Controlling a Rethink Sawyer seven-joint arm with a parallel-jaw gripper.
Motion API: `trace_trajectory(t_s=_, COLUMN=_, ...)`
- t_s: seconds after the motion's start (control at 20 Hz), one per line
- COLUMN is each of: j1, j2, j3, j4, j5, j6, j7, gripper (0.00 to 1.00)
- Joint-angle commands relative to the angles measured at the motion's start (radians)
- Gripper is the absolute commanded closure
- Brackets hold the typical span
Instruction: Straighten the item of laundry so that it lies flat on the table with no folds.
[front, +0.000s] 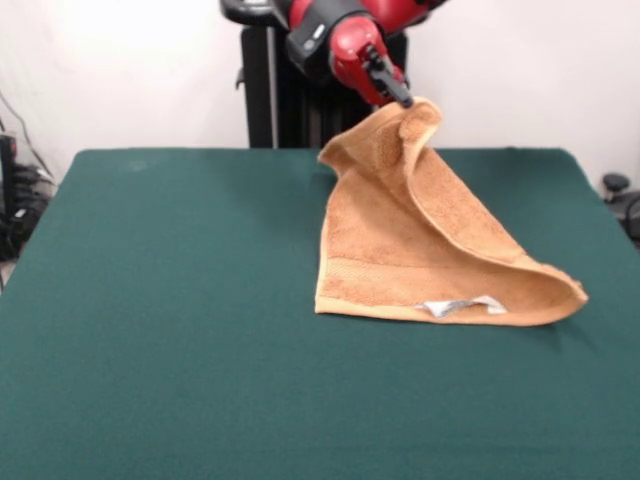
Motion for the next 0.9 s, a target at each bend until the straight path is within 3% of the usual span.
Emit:
trace_trajectory(t_s=0.05, j1=0.04, j2=0.093, j3=0.296, j4=0.171, j5=-0.03, j6=-0.136, j7=0.332, gripper=1.0)
trace_trajectory(t_s=0.9, j1=0.101, j2=0.083, j3=0.325, j4=0.188, j5=-0.027, j6=-0.212, j7=0.324, gripper=1.0)
